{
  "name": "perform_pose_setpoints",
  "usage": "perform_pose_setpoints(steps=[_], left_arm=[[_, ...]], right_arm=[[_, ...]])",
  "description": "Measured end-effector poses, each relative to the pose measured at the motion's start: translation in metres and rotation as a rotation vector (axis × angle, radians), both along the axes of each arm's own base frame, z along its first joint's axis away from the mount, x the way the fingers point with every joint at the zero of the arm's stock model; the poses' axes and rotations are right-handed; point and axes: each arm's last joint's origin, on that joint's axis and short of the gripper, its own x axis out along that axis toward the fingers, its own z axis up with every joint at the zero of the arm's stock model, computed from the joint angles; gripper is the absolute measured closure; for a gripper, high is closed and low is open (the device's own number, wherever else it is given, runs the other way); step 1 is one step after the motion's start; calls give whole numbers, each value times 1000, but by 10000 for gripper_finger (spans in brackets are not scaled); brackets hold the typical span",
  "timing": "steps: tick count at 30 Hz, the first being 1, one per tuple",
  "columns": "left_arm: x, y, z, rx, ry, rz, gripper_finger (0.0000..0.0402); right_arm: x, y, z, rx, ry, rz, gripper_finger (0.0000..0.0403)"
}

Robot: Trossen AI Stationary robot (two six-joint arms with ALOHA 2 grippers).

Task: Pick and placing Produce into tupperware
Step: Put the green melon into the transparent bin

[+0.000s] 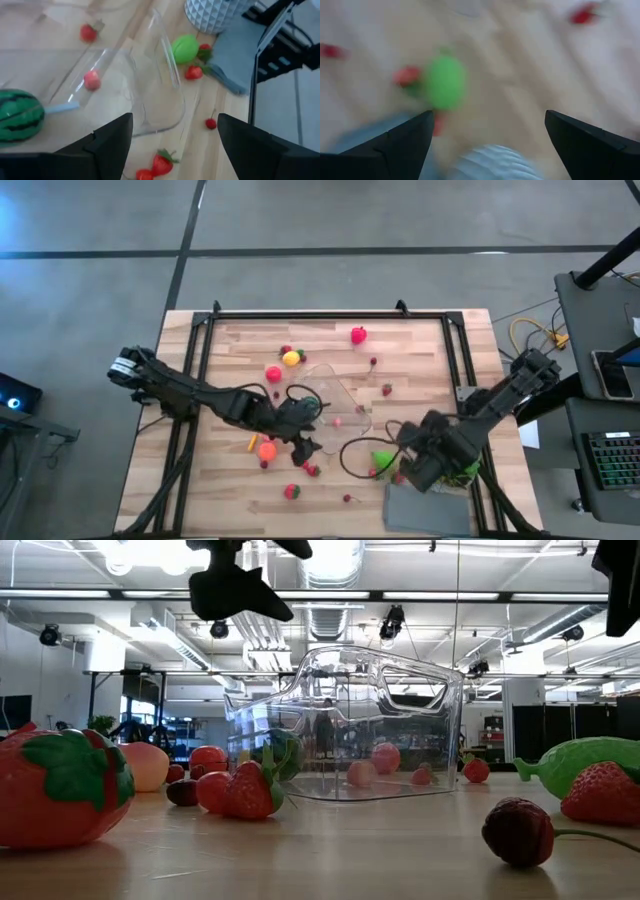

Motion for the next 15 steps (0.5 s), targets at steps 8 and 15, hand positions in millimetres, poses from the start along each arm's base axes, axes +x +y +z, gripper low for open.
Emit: perform_pose_setpoints(steps=[8,15], left_arm=[[-20,4,8,76,64,-37,125],[-58,16,54,136,-101,-106,125]], right_arm=[[19,20,-23,83,-46,106,30],[47,16,-50,151,49,141,30]])
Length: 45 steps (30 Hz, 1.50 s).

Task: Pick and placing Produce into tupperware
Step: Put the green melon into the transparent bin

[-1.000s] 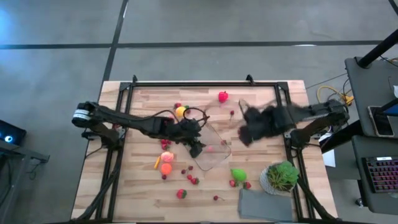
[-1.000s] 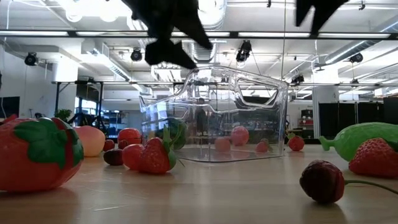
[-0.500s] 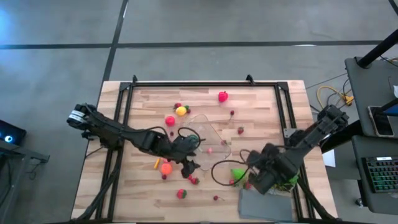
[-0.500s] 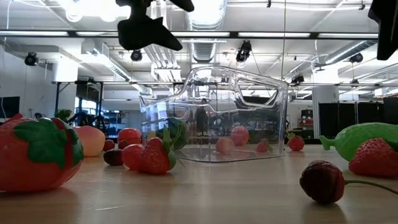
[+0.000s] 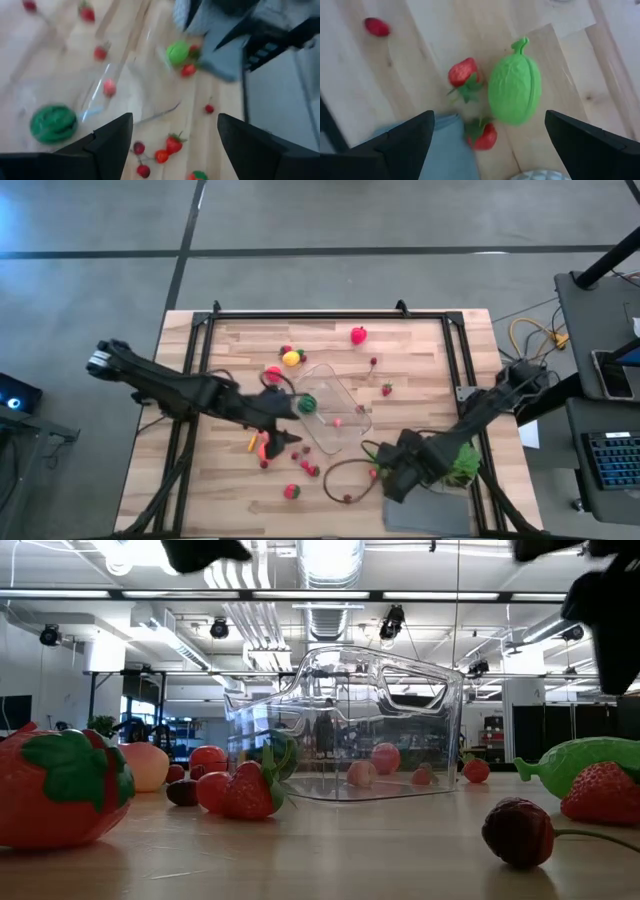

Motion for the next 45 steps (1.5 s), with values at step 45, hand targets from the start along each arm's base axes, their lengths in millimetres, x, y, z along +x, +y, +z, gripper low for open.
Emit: perform_pose_setpoints(steps=[45], left_arm=[[-100,40,-12,-33,-290,174,125]], right_arm=[[13,-55,-67,203,154,-96,118]])
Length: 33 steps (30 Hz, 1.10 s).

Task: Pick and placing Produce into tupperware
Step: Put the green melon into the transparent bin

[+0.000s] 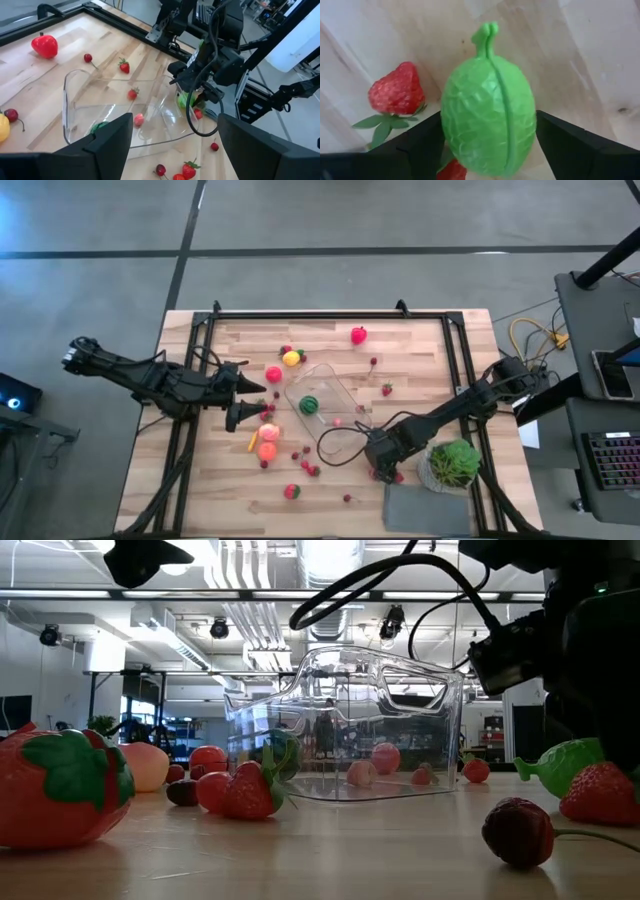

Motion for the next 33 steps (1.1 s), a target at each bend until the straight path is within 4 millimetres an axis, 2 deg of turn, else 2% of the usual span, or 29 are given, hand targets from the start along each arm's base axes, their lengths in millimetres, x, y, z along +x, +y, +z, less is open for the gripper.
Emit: perform_pose_setpoints(steps=[4,11,20,26,33], left_arm=[[1,0,-1,1,5,-1,125],[-2,0,1,0,-7,-7,125],[-17,6,9,31,-59,-24,125],[-32,12,-1,75,54,22,125],[-37,15,-7,47,110,77,125]], right_arm=[[2,2,3,23,-1,4,145],[10,6,21,60,-53,24,186],[11,6,28,65,-56,9,195],[7,2,66,42,-127,2,196],[15,-21,125,-3,-347,-116,196]])
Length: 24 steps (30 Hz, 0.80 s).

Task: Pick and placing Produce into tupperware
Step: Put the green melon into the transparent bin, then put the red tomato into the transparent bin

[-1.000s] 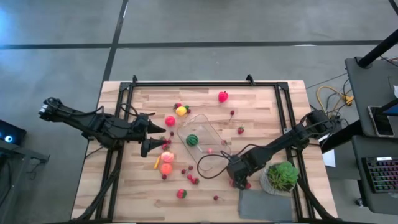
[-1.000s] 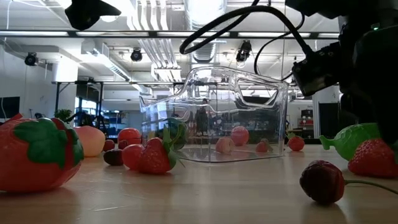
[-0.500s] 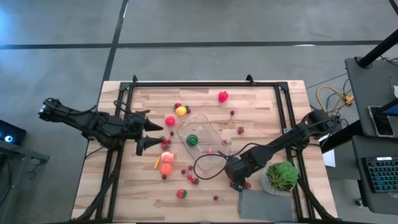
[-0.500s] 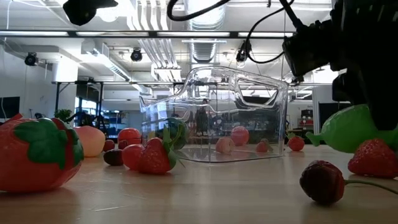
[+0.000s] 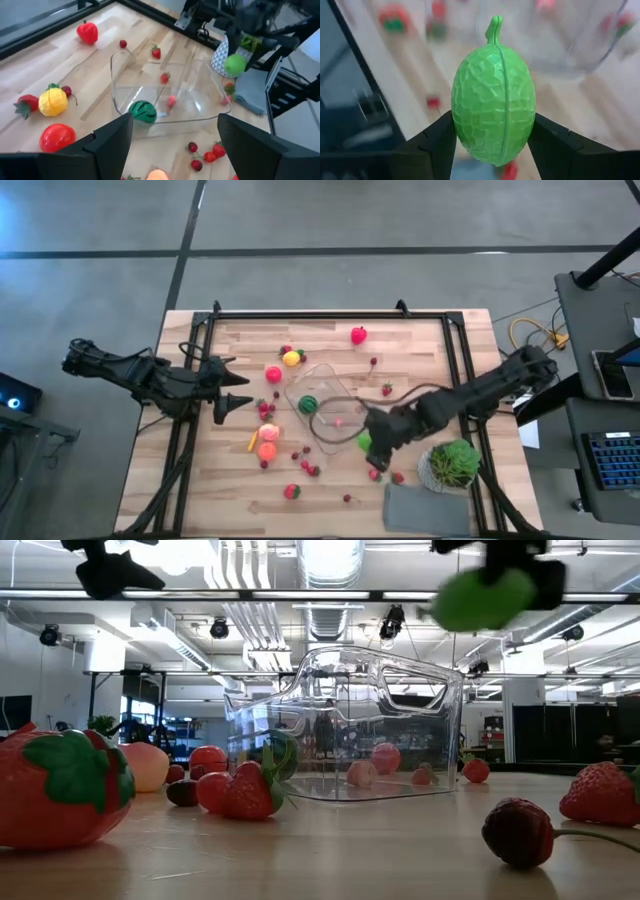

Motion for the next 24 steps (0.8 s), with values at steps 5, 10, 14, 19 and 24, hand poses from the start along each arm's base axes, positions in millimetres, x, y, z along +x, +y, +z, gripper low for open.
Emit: perform_pose_setpoints(steps=[5,10,14,19,24], left_arm=[[0,0,0,25,3,-7,125],[-1,1,1,30,-2,-4,125],[-2,2,1,44,-4,24,125],[-3,5,1,48,-15,85,125],[-11,14,-6,81,56,238,125]], right_arm=[[21,-37,6,-29,-25,-106,183],[44,-66,7,-54,-34,-115,155],[60,-77,5,-62,-30,-102,126],[65,-83,13,-83,-43,-119,92],[57,-87,33,-160,-47,-180,69]])
